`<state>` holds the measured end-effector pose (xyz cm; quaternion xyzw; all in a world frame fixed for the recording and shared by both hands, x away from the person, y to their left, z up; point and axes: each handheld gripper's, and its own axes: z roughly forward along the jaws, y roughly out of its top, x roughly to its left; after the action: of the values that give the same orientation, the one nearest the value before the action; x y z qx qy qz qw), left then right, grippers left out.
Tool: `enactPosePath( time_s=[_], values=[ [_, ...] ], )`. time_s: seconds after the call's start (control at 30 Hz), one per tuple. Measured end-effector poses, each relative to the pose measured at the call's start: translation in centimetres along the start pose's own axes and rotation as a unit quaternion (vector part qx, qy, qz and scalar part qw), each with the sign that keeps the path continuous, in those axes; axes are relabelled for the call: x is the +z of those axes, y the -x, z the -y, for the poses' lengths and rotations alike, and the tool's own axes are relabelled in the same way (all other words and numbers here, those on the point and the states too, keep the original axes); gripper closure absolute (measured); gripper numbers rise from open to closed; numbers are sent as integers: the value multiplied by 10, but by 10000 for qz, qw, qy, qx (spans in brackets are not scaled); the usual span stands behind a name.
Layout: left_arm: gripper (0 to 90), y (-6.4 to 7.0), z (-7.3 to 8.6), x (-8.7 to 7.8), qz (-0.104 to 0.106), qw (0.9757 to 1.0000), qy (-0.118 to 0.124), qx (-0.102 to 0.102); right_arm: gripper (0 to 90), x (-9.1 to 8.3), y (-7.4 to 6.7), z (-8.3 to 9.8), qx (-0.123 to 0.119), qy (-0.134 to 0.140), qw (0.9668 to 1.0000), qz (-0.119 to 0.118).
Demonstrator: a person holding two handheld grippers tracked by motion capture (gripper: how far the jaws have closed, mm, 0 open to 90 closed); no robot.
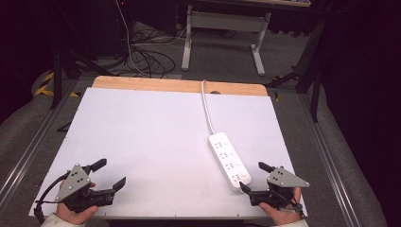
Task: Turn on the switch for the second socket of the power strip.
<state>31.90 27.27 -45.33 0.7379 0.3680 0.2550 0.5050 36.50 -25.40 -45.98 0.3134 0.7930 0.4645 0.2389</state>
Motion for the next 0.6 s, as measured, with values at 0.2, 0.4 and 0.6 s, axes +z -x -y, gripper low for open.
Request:
enactPosePath(
  time_s=[0.2, 0.4, 0.6],
  values=[
    [136, 0, 0, 0, -66, 9999, 24, 114, 65, -1, 1, 0, -6, 21, 10000, 21],
    [136, 0, 0, 0, -84, 9999, 25, 132, 67, -1, 1, 0, 10, 22, 10000, 23],
    [135, 0, 0, 0, -128, 9998, 17, 117, 75, -1, 0, -1, 10, 51, 10000, -10]
  ],
)
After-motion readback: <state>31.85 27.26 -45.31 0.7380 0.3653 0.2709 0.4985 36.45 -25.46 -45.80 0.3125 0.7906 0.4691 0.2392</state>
